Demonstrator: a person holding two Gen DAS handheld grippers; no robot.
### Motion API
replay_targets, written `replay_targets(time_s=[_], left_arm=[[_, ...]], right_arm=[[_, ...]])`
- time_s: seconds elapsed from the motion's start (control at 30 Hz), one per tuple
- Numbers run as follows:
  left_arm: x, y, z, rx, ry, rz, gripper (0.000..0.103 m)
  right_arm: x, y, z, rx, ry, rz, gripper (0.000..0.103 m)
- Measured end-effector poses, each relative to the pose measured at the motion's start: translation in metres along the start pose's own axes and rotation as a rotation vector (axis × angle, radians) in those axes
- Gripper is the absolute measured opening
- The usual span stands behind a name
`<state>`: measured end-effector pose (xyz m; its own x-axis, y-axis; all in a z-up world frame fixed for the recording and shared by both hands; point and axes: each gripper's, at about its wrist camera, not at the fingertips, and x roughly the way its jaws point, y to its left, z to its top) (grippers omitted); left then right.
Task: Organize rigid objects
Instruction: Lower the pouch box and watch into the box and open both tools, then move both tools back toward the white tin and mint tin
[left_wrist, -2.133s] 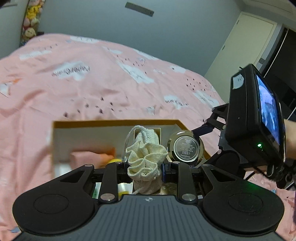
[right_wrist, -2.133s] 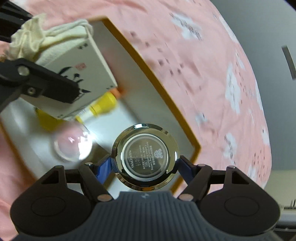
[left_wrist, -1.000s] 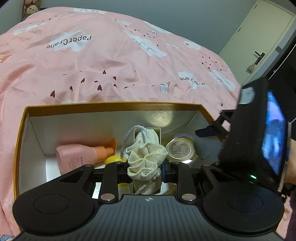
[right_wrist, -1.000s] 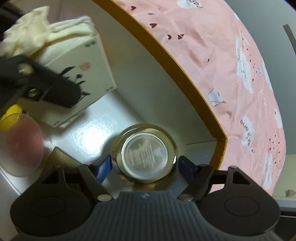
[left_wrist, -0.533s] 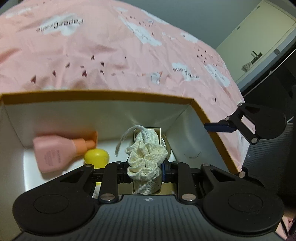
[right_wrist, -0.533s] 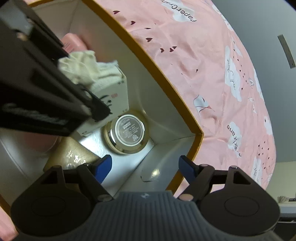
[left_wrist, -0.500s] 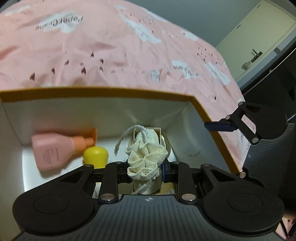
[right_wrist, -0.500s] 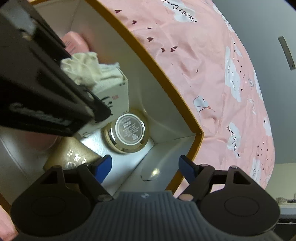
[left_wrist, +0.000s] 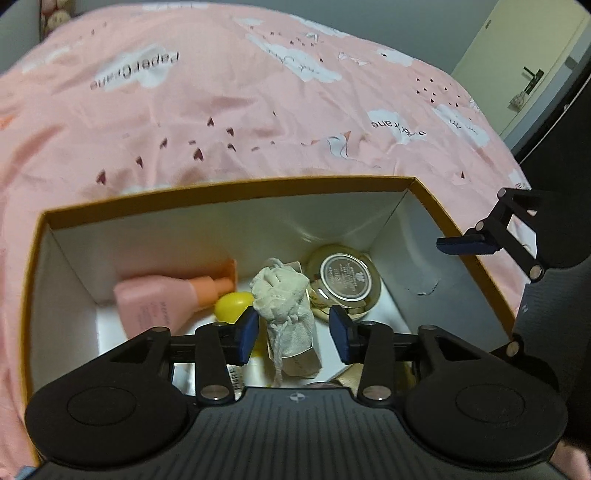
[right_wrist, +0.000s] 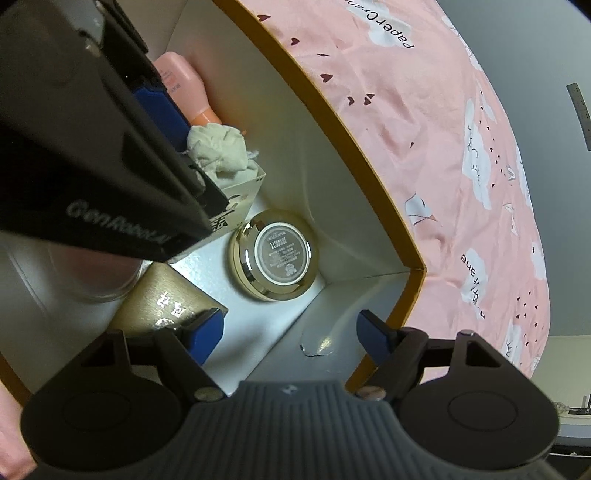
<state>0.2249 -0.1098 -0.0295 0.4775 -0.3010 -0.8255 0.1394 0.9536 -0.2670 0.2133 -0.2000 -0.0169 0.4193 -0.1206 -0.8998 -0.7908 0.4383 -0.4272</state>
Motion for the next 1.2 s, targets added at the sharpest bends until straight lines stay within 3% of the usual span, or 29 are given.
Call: replay_targets(time_s=[0.13, 0.4, 0.7, 0.9, 1.1, 1.2], left_arm=[[-0.011, -0.007, -0.002, 0.051, -0.044, 0.071, 0.07], [-0.036, -0.009, -0.007, 0.05, -0.116, 0.064, 0.073], [-0.081, -0.014, -0.019, 0.106, -0.255, 0.029, 0.079], [-0.121, -0.019, -0.04, 0.145, -0.396, 0.078, 0.079], [-0.162, -0.018, -0.068, 0.165, -0.553, 0.162, 0.079], [-0.178, -0.012, -0.076, 0.153, -0.581, 0.169, 0.08]], right_arm=[[-0.006, 0.002, -0.001, 0.002, -0.007, 0.002, 0.078], [-0.025, 0.007, -0.003, 0.007, -0.02, -0.034, 0.078], [-0.053, 0.006, -0.008, 0.153, -0.048, -0.068, 0.078], [-0.088, 0.013, -0.011, 0.295, -0.182, -0.122, 0.078], [-0.13, 0.035, -0.012, 0.442, -0.364, -0.108, 0.078], [-0.142, 0.051, -0.014, 0.499, -0.442, -0.084, 0.078]])
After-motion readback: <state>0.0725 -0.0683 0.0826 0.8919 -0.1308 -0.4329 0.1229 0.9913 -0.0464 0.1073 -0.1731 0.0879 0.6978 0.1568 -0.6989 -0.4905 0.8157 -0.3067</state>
